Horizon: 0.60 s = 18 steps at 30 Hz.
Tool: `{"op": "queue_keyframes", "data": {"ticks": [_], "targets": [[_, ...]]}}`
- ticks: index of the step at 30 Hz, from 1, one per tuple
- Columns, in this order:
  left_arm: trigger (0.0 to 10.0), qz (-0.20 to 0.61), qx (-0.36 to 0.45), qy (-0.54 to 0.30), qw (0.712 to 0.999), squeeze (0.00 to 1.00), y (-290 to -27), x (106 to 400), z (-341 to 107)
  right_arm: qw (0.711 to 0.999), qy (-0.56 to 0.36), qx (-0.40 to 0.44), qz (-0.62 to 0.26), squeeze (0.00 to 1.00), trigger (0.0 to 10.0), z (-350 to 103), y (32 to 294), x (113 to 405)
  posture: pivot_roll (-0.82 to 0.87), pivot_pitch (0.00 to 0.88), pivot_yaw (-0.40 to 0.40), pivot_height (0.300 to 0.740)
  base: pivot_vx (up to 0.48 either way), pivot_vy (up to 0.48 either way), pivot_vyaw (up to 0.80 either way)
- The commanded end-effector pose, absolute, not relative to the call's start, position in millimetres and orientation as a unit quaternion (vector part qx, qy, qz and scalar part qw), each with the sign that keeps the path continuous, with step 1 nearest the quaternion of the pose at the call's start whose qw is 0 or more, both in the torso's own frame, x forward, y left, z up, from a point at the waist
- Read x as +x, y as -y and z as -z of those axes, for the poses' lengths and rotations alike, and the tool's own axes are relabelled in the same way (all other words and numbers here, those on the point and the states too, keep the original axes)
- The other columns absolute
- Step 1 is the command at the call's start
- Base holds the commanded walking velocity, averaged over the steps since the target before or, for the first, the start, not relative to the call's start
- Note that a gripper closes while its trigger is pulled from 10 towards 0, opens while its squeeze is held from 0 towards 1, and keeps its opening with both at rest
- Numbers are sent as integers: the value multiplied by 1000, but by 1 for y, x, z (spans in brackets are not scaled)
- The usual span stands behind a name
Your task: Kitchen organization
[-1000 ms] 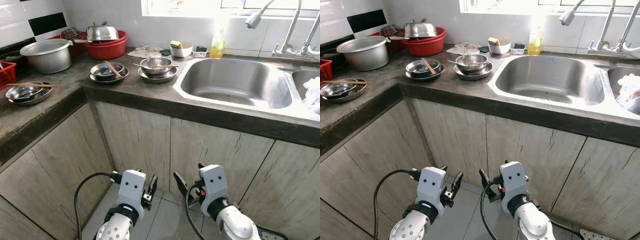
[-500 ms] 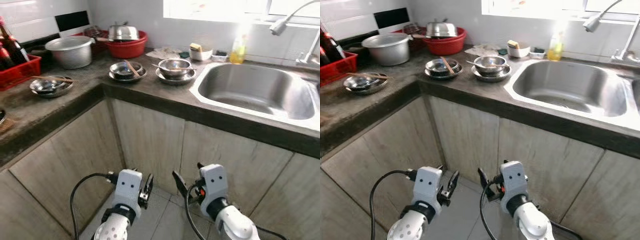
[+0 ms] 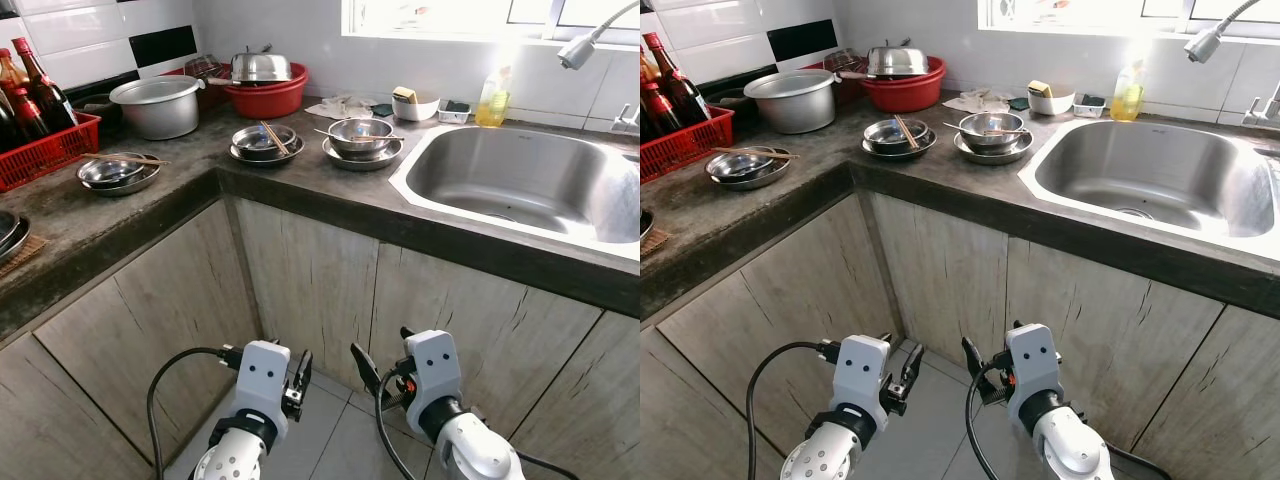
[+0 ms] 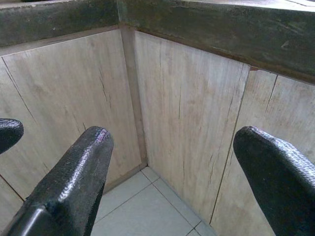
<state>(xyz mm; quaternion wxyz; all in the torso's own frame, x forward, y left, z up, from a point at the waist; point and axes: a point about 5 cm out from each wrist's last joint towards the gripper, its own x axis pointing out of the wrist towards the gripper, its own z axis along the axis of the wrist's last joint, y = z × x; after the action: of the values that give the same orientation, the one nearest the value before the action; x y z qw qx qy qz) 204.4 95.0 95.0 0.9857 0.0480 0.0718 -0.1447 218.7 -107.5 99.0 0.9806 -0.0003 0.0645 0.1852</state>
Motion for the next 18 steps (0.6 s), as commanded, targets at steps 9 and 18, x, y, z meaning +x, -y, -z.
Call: {"op": "queue_keyframes", "data": {"ticks": [9, 18], "targets": [[10000, 139, 53, -78, 986, 0, -97, 207, -93, 979, -64, 6, -192, 0, 10000, -98, 105, 221, 55, 0, -8, 740, 0, 0, 0], [10000, 139, 54, -78, 986, 0, -96, 207, -93, 979, -63, 0, -194, 0, 10000, -98, 104, 220, 58, 0, -7, 740, 0, 0, 0]]}}
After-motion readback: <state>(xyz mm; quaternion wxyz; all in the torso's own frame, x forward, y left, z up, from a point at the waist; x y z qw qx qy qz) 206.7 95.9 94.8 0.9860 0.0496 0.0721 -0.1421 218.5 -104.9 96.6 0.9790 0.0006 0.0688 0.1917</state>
